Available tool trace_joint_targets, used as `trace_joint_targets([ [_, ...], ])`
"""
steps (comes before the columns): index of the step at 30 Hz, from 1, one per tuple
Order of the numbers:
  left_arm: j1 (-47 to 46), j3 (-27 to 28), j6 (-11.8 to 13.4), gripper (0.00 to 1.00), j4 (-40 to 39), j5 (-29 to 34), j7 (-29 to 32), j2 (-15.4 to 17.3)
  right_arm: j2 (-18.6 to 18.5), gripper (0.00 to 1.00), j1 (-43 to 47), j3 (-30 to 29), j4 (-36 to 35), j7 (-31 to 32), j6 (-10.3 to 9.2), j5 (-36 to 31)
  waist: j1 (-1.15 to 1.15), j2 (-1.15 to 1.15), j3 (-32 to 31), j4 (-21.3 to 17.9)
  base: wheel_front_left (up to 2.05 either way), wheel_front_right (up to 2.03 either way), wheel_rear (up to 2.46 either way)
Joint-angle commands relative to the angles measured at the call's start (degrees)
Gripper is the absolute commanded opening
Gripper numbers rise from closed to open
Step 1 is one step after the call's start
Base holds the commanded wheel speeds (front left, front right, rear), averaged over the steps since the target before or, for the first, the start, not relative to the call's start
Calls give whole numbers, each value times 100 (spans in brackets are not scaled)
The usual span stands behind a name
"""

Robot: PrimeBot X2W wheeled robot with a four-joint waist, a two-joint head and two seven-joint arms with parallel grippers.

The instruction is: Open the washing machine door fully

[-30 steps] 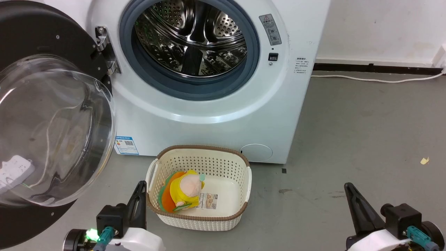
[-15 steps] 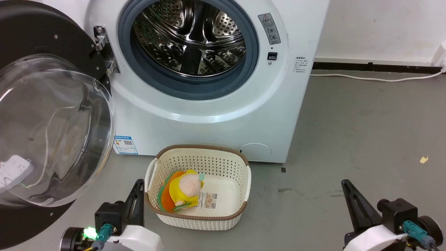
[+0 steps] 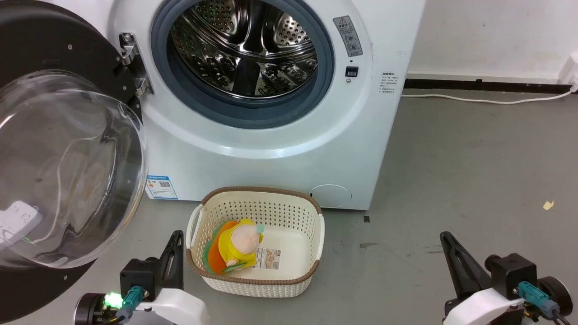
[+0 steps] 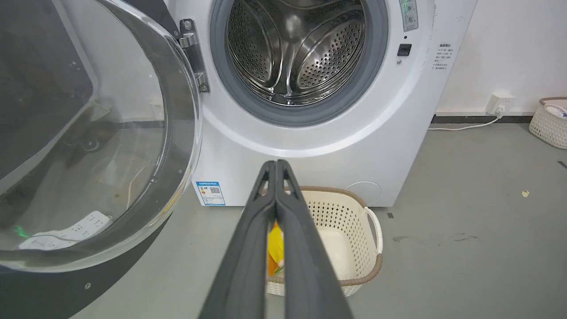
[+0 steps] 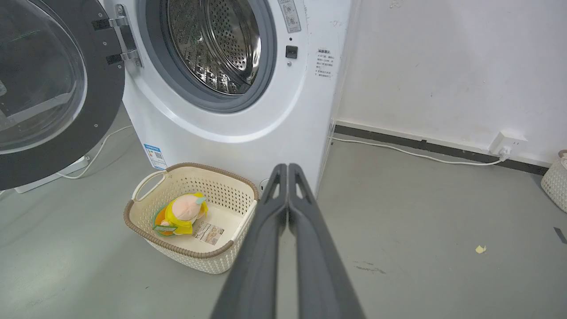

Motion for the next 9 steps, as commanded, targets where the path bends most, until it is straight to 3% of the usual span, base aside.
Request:
trace_joint_targets([
  [1, -82, 33, -16, 0, -49, 68, 47, 0, 13, 0, -114, 16, -53, 27, 4, -50, 0, 0, 2, -2, 0, 0, 0],
  [9, -90, 98, -38, 0, -107, 127, 140, -20, 14, 0, -148, 33, -83, 120, 5, -89, 0, 0, 12, -12, 0, 0, 0],
])
